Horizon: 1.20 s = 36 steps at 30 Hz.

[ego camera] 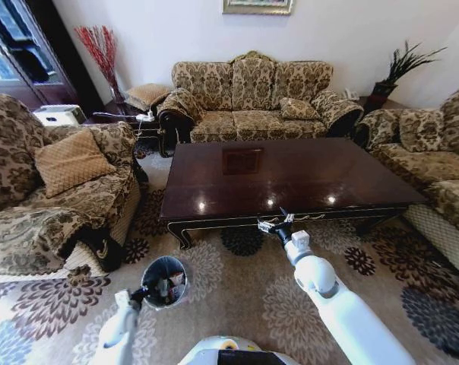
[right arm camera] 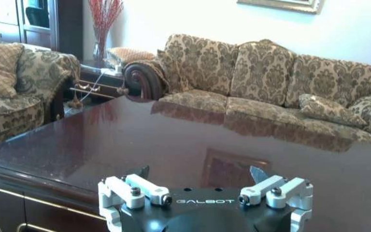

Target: Move to the front of the table and place the trash on the table into the trash bin.

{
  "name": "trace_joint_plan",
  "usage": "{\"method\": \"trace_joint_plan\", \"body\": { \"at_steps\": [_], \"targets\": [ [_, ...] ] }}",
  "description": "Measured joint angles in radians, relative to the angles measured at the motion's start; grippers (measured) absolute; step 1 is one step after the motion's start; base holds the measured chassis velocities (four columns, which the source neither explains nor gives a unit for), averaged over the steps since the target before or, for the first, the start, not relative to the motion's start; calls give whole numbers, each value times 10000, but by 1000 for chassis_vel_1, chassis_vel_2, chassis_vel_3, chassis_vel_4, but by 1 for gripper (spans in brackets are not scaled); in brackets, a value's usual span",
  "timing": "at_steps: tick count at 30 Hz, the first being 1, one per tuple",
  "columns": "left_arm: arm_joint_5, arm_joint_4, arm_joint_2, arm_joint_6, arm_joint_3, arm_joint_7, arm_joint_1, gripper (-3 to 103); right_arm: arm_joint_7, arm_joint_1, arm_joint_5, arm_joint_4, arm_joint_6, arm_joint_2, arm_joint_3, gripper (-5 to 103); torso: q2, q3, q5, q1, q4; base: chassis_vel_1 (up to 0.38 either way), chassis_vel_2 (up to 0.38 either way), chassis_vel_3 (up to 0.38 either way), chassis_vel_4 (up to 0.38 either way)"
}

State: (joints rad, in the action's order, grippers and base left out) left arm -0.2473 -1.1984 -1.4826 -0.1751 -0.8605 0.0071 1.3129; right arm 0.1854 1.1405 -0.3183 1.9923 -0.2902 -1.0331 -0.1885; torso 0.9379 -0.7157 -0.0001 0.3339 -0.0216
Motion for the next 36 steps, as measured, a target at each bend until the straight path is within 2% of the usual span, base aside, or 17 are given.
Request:
{"method": "trace_joint_plan", "body": {
  "at_steps": [3, 11, 13, 15, 17, 18, 19, 22, 26, 27, 28, 29, 31, 32, 34, 35, 36],
  "targets": [
    [151, 1125, -117, 395, -161, -117, -483, 0, -17, 132, 76, -13, 93, -7, -26, 100, 0, 1, 3, -1, 2, 0, 0, 0, 0],
    [494, 2209, -278, 661, -248, -168, -906, -2, -18, 275, 161, -46, 205, -27, -94, 100, 0, 1, 1, -1, 1, 0, 0, 0, 0],
    [504, 2283, -300, 670, -251, -169, -962, 8, -18, 268, 191, -123, 244, -43, -83, 100, 1, 2, 7, -1, 5, 0, 0, 0, 0],
    [505, 2284, -297, 671, -255, -168, -959, 14, -19, 255, 192, -141, 247, -49, -71, 100, 1, 1, 13, -1, 2, 0, 0, 0, 0],
    [502, 2149, -284, 650, -251, -87, -906, 24, -24, 169, 192, -197, 250, -56, -35, 100, 1, 2, -1, -1, -1, 0, 0, 0, 0],
    [502, 2149, -284, 650, -251, -87, -906, 24, -24, 169, 192, -197, 250, -56, -35, 100, 1, 2, -1, -1, -1, 0, 0, 0, 0],
    [441, 1948, -260, 636, -251, -40, -851, 30, -25, 120, 191, -220, 251, -59, -11, 100, 1, 1, 0, -1, 3, 0, 0, 0, 0],
    [285, 1483, -197, 636, -251, 10, -723, 36, -29, 30, 187, -258, 251, -73, 42, 100, 1, 2, 3, -1, 4, 0, 0, 0, 0],
    [-125, 459, -24, 684, -364, 72, -281, 57, -40, -14, 191, -291, 250, -116, 89, 100, 1, 2, 3, -1, 2, 0, 0, 0, 0],
    [-125, 459, -24, 684, -364, 72, -281, 57, -40, -14, 191, -291, 250, -116, 89, 100, 1, 2, 3, -1, 2, 0, 0, 0, 0],
    [-134, 348, 21, 767, -426, 98, -222, 62, -43, -12, 198, -293, 250, -134, 92, 100, 1, 2, 2, -1, 3, 0, 0, 0, 0],
    [-130, 289, 53, 847, -467, 103, -188, 62, -44, -7, 204, -293, 250, -143, 93, 100, 1, 2, 1, -1, 3, 0, 0, 0, 0],
    [-147, -1, 207, 1360, -627, 78, -64, 74, -48, 38, 231, -275, 264, -191, 93, 100, 1, 1, 0, -1, 0, 0, 0, 0, 0],
    [-147, -1, 207, 1360, -627, 78, -64, 74, -48, 38, 231, -275, 264, -191, 93, 100, 1, 1, 0, -1, 0, 0, 0, 0, 0],
    [-613, -751, 327, 1825, -714, -95, 75, 84, -50, 134, 251, -174, 277, -247, 24, 100, 0, 1, -2, -1, 1, 0, 0, 0, 0],
    [-613, -751, 327, 1825, -714, -95, 75, 84, -50, 134, 251, -174, 277, -247, 24, 100, 0, 1, -2, -1, 1, 0, 0, 0, 0],
    [-764, -1079, 338, 1905, -732, -126, 132, 89, -49, 174, 276, -145, 277, -262, -13, 100, 1, 1, -1, -1, 2, 0, 0, 0, 0]
  ]
}}
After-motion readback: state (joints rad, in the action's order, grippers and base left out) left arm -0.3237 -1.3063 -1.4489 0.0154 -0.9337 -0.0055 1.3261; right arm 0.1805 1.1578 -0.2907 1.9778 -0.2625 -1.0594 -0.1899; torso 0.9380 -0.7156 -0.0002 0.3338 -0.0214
